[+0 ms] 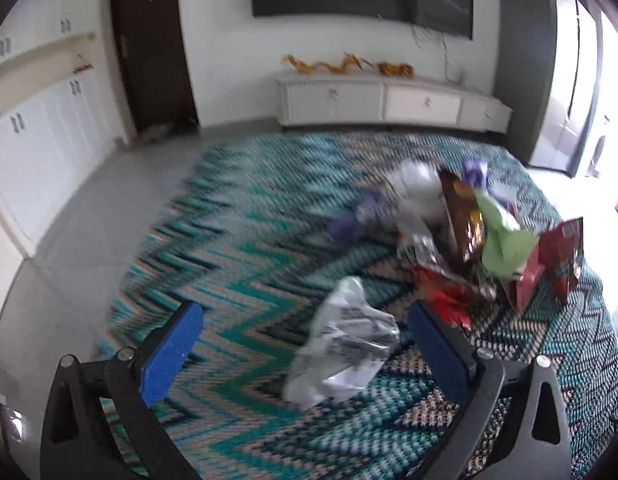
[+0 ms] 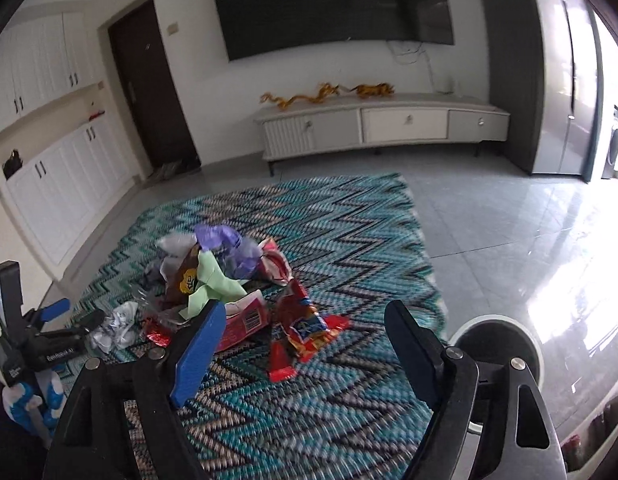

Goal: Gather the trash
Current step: 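Grasp the white printed plastic bag with the left gripper while the right gripper grasps the red chip bag, then carry both bags over the trash bin and open both grippers to drop them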

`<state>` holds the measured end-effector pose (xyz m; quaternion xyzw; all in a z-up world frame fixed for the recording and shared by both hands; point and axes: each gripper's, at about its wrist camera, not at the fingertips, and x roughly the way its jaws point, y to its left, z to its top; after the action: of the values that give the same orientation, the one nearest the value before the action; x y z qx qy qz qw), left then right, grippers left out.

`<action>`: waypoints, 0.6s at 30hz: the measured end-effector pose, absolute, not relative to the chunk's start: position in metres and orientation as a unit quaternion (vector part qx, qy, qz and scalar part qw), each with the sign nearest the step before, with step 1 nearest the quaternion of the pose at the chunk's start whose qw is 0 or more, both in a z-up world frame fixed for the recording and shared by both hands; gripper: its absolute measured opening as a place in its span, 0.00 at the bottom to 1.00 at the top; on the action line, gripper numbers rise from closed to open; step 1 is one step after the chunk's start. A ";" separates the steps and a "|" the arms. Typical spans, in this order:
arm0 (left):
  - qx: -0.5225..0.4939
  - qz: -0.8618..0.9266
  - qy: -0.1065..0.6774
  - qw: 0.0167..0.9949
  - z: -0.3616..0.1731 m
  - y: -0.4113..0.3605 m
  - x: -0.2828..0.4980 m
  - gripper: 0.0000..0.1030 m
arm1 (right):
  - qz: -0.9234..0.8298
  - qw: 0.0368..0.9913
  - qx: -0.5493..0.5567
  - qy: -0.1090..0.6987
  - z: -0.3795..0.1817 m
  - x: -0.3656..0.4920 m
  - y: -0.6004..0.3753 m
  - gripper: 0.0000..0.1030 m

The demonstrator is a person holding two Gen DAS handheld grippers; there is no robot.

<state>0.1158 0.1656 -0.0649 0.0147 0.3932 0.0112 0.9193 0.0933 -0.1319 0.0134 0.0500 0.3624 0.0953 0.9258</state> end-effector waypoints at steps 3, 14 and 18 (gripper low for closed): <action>0.010 -0.005 0.409 0.913 -0.080 0.160 0.123 0.93 | 0.100 0.919 0.037 0.379 -0.002 0.112 -0.121 0.78; -0.017 -0.041 0.418 0.907 -0.089 0.163 0.121 0.44 | 0.115 0.894 0.042 0.431 -0.051 0.145 -0.116 0.12; -0.015 -0.047 0.392 0.919 -0.068 0.157 0.107 0.41 | 0.129 0.900 0.063 0.411 -0.035 0.125 -0.124 0.07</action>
<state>0.1068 0.1575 -0.0685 -0.0154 0.3923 -0.0469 0.9185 0.1254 -0.1243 -0.0349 0.0631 0.4114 0.1291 0.9001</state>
